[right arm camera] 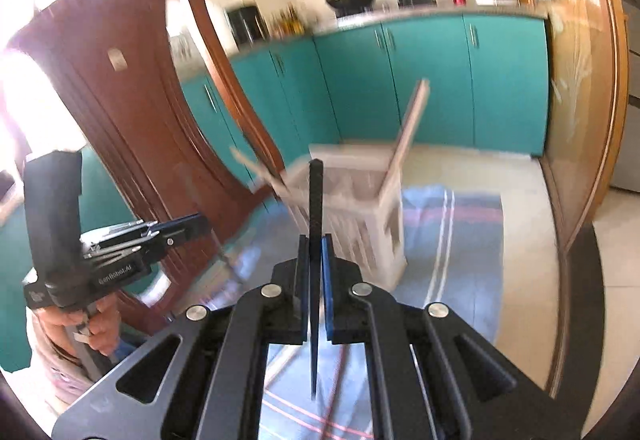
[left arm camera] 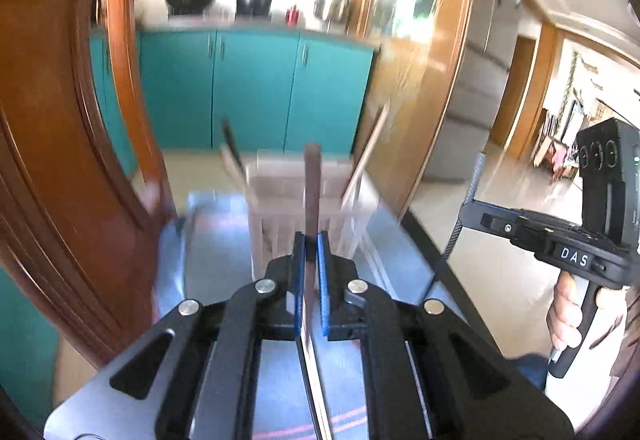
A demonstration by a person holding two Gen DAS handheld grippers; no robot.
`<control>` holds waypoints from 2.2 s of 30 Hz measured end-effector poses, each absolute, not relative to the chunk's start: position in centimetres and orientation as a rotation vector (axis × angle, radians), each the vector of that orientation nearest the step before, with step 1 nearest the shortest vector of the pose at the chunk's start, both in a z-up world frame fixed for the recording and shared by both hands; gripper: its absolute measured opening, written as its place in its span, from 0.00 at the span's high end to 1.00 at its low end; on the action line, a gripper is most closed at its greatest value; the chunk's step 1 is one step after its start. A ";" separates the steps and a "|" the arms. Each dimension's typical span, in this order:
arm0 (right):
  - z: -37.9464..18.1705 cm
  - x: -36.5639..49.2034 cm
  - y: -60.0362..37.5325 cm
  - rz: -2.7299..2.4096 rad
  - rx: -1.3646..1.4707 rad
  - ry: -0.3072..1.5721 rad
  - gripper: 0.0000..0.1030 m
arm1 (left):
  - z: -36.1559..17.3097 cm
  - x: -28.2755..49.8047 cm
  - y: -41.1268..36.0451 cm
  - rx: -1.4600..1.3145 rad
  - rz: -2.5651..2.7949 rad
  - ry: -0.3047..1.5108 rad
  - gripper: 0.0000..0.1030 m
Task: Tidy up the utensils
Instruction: 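Lift both sticks over the white holder and lower them in, opening the right tool, then move both open tools back down to the remaining sticks on the cloth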
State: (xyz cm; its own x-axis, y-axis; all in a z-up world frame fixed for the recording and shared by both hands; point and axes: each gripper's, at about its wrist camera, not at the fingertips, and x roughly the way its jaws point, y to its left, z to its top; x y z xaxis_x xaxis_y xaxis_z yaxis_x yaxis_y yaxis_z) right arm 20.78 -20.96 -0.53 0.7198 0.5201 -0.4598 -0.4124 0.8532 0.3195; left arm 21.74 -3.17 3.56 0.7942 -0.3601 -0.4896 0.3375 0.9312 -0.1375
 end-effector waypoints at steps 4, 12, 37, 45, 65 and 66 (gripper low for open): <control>4.0 21.1 -22.1 0.500 0.268 0.427 0.94 | 7.9 21.7 -2.6 -0.074 -0.366 0.384 0.93; 7.5 22.7 -23.8 0.304 0.356 0.165 0.94 | 10.4 25.5 -2.7 -0.146 -0.227 0.237 0.93; -2.6 29.7 -18.2 0.224 0.252 0.328 0.89 | 4.9 30.5 -1.3 -0.312 -0.077 0.205 0.93; -2.5 25.8 -22.0 0.160 0.301 0.294 0.54 | 4.3 27.4 -1.5 -0.241 -0.114 0.219 0.69; -16.0 27.2 -17.8 0.151 0.127 0.874 0.54 | -15.0 28.3 -7.1 0.043 -0.207 1.018 0.71; -16.1 27.3 -17.7 0.153 0.126 0.877 0.54 | -15.1 28.3 -7.0 0.042 -0.211 1.020 0.71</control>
State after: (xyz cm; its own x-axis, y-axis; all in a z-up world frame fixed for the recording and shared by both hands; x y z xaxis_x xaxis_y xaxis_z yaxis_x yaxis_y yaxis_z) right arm 27.25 -17.69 -16.09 0.6301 0.1846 -0.7543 -0.0811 0.9817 0.1724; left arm 28.27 -7.02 -15.07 0.5050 -0.1555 -0.8490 0.1950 0.9788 -0.0633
